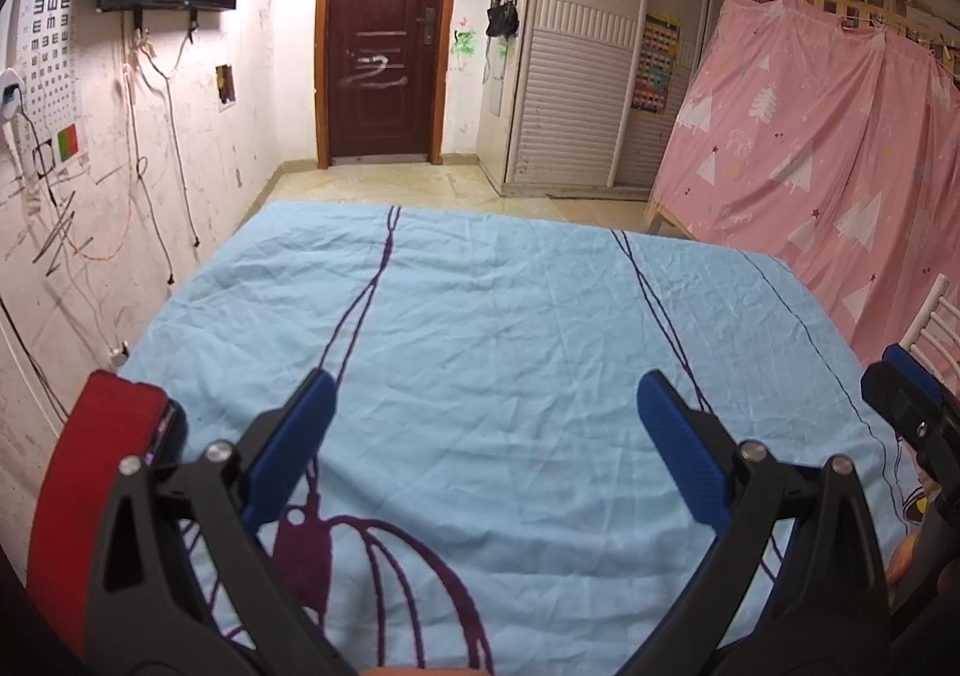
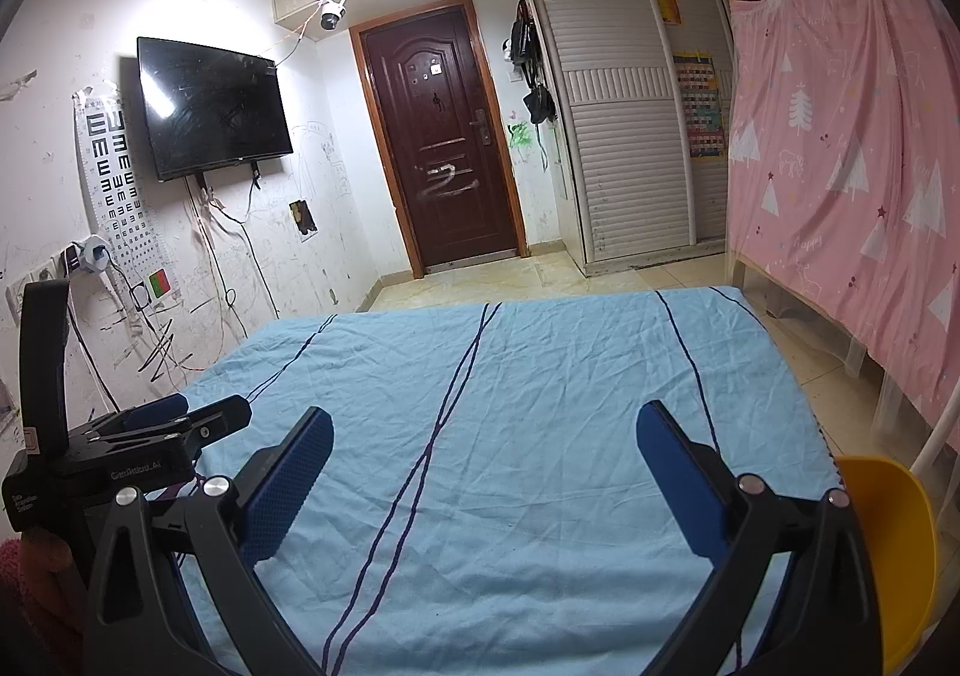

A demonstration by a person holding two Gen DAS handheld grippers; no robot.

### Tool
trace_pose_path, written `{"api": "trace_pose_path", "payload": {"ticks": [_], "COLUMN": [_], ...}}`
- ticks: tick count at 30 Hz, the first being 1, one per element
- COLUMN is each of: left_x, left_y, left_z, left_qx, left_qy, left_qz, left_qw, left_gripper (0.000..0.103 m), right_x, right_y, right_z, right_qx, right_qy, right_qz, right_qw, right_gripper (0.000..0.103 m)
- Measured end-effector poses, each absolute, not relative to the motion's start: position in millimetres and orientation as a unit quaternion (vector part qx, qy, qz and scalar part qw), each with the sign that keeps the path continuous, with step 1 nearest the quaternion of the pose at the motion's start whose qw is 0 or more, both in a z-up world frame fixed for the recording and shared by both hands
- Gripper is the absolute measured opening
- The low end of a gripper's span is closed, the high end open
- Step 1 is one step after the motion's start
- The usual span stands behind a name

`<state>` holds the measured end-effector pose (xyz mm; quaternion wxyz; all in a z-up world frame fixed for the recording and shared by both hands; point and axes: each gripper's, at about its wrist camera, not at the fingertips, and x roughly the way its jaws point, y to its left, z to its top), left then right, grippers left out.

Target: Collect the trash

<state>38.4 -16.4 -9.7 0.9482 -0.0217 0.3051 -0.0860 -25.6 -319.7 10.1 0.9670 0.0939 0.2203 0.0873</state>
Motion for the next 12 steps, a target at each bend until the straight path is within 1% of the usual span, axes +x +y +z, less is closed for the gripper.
{"api": "trace_pose_path", "payload": {"ticks": [9,12], "left_x": [41.2,44.4], "left_y": [-15.1,-15.1], "left_z": [-9.5,-9.2], "left_qx": [-0.017,-0.018], "left_qy": [0.312,0.321], "left_qz": [-0.081,-0.089], "left_qw": [0.946,0.943], "left_gripper": [0.096,0.096], "right_x": [-24.9,-20.2], "right_y": [-320.0,-322.9], "right_z": [10.5,6.9], "right_qx": [0.094,0.099], "right_qy": [0.222,0.236], "right_qz": [0.088,0.091], "right_qw": [0.966,0.962], "right_gripper": [0.094,0.094]}}
